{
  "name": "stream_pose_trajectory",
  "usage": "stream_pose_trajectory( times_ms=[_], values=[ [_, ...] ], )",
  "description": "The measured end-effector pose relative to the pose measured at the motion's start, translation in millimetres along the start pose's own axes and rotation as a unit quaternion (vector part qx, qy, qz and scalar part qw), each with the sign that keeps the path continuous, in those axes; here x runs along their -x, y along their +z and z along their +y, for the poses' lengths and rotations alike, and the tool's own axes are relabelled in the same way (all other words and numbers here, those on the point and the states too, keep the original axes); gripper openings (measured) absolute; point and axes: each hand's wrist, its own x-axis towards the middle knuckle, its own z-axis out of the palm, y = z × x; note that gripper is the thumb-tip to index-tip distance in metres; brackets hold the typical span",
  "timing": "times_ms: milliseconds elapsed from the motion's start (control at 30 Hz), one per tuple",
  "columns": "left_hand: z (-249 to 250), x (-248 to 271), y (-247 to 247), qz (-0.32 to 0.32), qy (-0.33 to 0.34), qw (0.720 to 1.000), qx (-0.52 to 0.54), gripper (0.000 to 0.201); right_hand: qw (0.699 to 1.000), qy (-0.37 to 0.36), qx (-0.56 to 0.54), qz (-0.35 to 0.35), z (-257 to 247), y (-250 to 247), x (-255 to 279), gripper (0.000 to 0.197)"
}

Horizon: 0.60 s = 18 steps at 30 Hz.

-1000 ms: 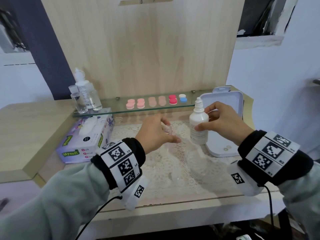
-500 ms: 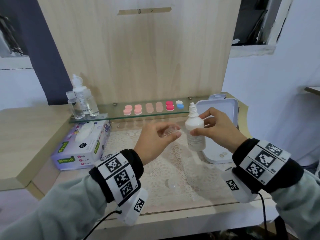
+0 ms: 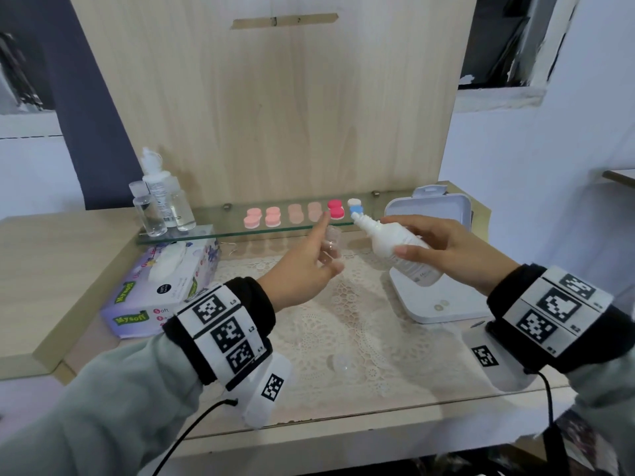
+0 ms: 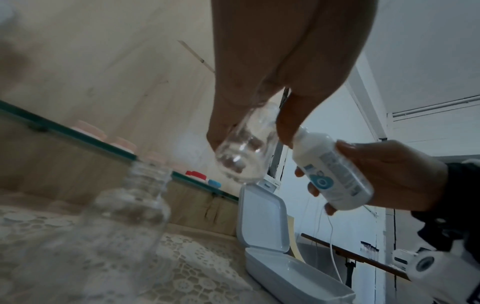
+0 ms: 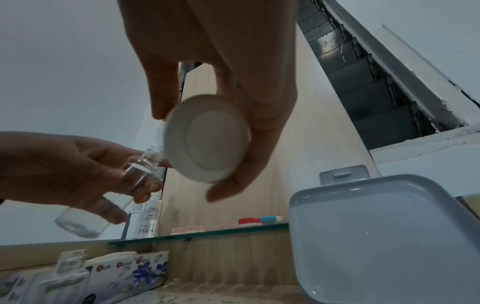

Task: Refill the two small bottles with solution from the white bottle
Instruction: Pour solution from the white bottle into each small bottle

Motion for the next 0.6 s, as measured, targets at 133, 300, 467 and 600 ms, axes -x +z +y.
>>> stream_pose_trajectory(
  times_ms=[133, 300, 467, 600],
  values=[
    [-9, 0, -4, 0.042, -0.009, 0.999, 0.009, 0.049, 1.0, 0.018, -0.001, 0.001, 0, -4, 3, 0.021],
    [-16, 6, -3, 0.025, -0.008, 1.0, 0.005, 0.032, 0.998, 0.038, 0.058, -0.008, -3, -12, 2, 0.021],
    [-20, 8, 4, 0.013, -0.001, 1.0, 0.019, 0.03, 0.991, 0.078, 0.098, -0.042, -20, -20, -3, 0.014],
    [-20, 6, 9, 0.029, -0.013, 0.998, 0.056, 0.03, 0.993, 0.052, 0.107, 0.023, -35, -28, -18, 0.028]
  ],
)
